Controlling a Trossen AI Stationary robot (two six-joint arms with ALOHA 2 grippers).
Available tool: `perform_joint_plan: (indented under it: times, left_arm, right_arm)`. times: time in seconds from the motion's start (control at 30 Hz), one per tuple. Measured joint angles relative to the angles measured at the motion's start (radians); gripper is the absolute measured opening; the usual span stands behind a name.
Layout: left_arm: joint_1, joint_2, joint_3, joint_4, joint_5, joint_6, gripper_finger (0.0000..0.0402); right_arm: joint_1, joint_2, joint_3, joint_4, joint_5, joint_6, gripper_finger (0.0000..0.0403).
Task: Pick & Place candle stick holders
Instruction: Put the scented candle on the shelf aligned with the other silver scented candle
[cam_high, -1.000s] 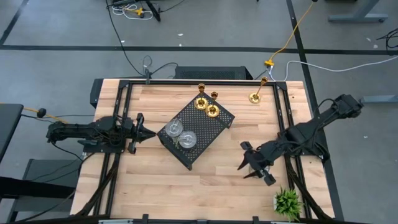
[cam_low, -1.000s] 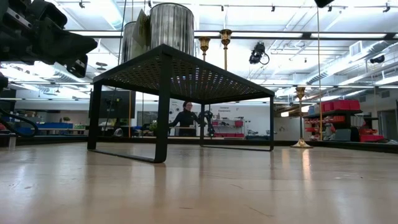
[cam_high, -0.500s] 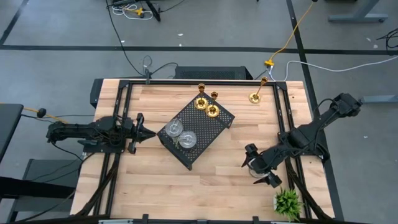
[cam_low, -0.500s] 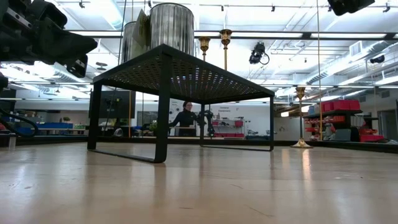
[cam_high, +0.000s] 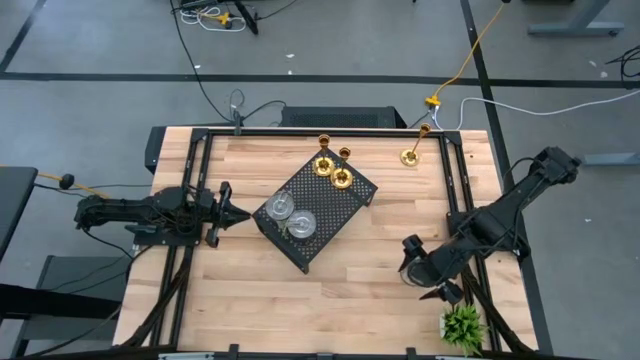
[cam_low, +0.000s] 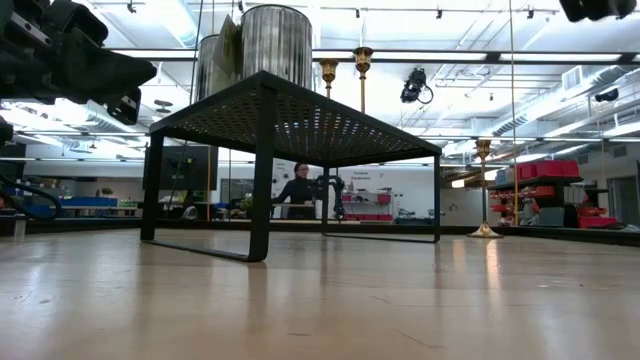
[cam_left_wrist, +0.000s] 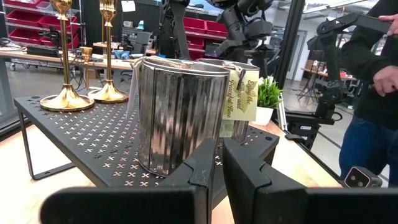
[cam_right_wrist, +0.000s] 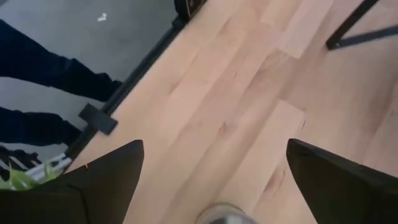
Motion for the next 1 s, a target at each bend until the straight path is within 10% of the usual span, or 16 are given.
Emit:
perform_joint_plan:
  times: [1.0]
  left_arm:
    - [0.000,0.000,0.000,0.000,0.000,0.000,0.0039]
  right_arm:
    - [-0.034,-0.032,-0.217,-0.051,0.085,0.094,0.0400]
